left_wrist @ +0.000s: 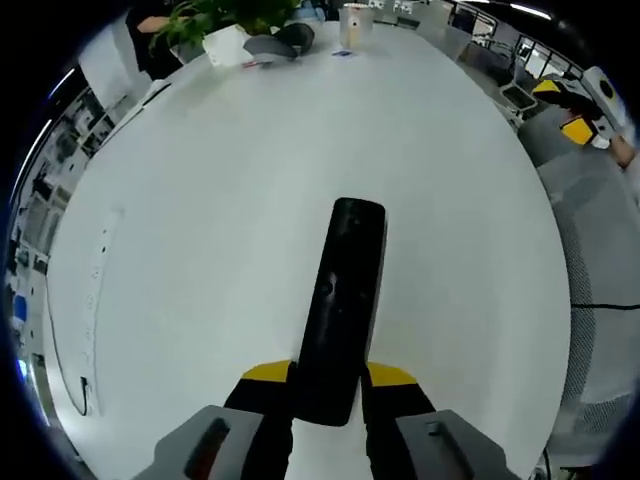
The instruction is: Press the specified remote control buttons in sequence, fully releasing each button before pressing the next.
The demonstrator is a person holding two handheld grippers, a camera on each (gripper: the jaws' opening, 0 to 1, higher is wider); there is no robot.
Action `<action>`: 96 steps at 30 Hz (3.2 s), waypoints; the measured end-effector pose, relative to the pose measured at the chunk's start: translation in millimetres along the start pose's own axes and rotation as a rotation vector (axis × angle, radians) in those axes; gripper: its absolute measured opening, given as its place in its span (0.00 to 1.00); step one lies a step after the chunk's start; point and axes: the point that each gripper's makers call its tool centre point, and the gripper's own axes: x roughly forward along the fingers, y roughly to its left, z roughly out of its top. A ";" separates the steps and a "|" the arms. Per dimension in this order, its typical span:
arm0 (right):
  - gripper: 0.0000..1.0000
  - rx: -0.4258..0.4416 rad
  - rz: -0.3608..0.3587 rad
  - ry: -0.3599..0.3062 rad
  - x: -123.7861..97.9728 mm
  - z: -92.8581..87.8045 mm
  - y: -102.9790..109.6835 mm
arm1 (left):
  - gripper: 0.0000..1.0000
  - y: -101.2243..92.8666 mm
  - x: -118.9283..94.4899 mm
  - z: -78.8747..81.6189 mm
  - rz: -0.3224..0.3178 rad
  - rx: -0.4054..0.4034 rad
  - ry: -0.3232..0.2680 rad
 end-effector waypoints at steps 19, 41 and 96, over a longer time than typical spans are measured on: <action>0.21 0.011 -0.031 -0.009 -1.2 0.7 -6.1 | 0.24 -5.3 0.7 -3.2 0.004 -0.008 0.030; 0.20 -0.013 -0.012 -0.015 -1.5 2.5 -1.3 | 0.23 -25.5 -1.6 -7.6 -0.004 0.020 0.016; 0.19 -0.054 0.015 0.008 0.8 -0.9 5.2 | 0.23 -69.3 -3.9 -10.1 -0.015 0.053 -0.094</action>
